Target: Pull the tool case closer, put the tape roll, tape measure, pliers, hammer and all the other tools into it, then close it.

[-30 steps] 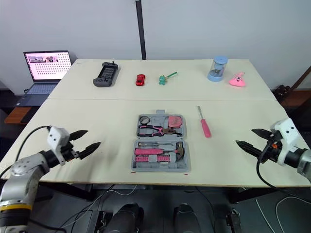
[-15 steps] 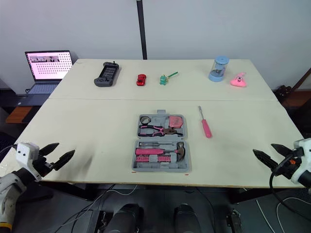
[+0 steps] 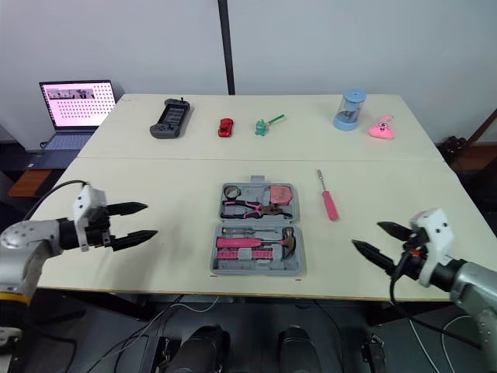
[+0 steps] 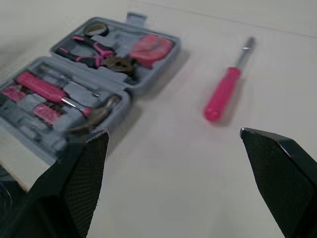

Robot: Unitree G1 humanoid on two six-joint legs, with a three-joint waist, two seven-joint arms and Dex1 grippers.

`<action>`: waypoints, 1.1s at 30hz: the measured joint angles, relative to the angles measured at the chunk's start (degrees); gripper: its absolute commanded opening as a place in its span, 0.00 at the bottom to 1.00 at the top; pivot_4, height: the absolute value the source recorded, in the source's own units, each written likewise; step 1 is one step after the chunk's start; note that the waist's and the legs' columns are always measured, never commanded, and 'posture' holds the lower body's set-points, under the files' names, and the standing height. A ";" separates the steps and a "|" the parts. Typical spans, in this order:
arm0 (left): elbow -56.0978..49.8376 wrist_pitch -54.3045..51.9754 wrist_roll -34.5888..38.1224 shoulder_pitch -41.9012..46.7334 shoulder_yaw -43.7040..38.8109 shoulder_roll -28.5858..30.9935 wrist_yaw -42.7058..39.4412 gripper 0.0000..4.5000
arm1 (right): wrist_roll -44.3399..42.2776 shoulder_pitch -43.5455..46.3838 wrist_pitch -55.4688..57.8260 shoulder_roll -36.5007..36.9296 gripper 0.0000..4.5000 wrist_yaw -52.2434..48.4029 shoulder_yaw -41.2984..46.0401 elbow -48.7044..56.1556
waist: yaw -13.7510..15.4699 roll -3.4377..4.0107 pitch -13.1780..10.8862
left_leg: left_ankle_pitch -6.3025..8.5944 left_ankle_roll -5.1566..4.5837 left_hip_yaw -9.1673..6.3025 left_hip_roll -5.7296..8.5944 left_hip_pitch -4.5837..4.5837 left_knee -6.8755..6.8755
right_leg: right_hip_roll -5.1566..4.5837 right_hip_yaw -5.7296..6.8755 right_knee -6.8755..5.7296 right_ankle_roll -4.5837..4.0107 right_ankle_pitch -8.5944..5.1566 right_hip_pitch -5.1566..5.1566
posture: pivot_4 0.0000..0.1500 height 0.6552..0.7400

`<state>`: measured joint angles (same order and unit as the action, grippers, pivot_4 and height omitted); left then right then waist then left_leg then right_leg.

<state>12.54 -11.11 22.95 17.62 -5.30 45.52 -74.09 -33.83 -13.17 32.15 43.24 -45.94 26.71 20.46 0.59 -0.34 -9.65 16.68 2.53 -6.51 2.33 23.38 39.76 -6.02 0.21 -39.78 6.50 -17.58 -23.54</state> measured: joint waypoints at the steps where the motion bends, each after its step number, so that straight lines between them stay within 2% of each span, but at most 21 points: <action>1: -0.22 -0.86 -0.10 2.14 1.29 0.00 -0.99 0.99 | -0.02 -0.02 1.38 -0.42 1.00 2.01 -0.66 2.44 | 0.00 -0.01 -0.01 | 0.00 0.00 0.00 0.00 0.00 0.00 | 0.01 0.00 0.01 0.00 0.00 0.00 | 1.00 0.22; 7: -6.09 -9.78 -0.50 13.66 9.84 -1.18 -4.52 0.99 | 0.92 0.50 11.05 -1.83 1.00 13.71 -5.75 13.74 | -0.12 -0.06 -0.04 | 0.00 -0.01 -0.02 0.02 0.04 0.00 | 0.07 0.00 0.06 0.05 0.02 0.01 | 1.00 0.22; 11: -6.74 -11.32 -0.72 15.72 11.78 -2.78 -4.24 0.99 | 2.10 1.46 15.59 -2.00 1.00 19.17 -7.23 15.86 | -1.02 -0.10 -0.08 | -0.01 -0.02 -0.05 -0.02 0.02 -0.02 | 0.16 0.01 0.05 0.05 0.02 0.01 | 1.00 0.22; 17: -12.62 -14.54 -0.02 17.14 11.41 -4.37 -0.32 0.99 | 5.06 8.18 18.59 -2.53 1.00 24.76 -10.81 15.17 | -1.56 -0.11 -0.15 | -0.01 -0.02 -0.05 -0.04 0.00 -0.10 | 0.17 0.01 0.06 0.06 0.02 -0.02 | 1.00 0.22; 24: -21.86 -19.21 2.48 10.56 6.70 -3.30 6.06 0.99 | 8.88 21.26 20.42 -2.91 1.00 26.75 -17.30 6.98 | -1.56 -0.06 -0.30 | -0.01 -0.02 -0.04 -0.07 -0.01 -0.12 | 0.17 -0.01 0.05 0.06 0.02 -0.05 | 1.00 0.22; 28: -28.73 -21.49 4.00 5.29 2.76 -2.93 11.31 0.99 | 9.51 33.68 22.66 -3.79 1.00 25.17 -20.98 -4.38 | -1.57 -0.06 -0.39 | -0.02 -0.01 -0.01 -0.04 0.00 -0.11 | 0.14 -0.03 0.06 0.06 0.03 -0.05 | 1.00 0.22; 33: -36.54 -26.24 6.16 -0.82 -0.39 -2.13 16.95 0.99 | 12.37 43.97 23.59 -5.31 1.00 24.00 -24.52 -19.22 | -1.35 -0.08 -0.41 | -0.02 0.01 -0.03 -0.04 0.03 -0.18 | 0.15 -0.02 0.06 0.05 0.03 -0.12 | 1.00 0.22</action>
<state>-24.00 -37.35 29.11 16.80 -5.69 43.40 -57.14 -21.46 30.81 55.74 37.93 -21.94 2.19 1.24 -0.76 -0.41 -10.06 16.65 2.54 -6.54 2.29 23.41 39.59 -5.88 0.19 -39.72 6.56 -17.56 -23.66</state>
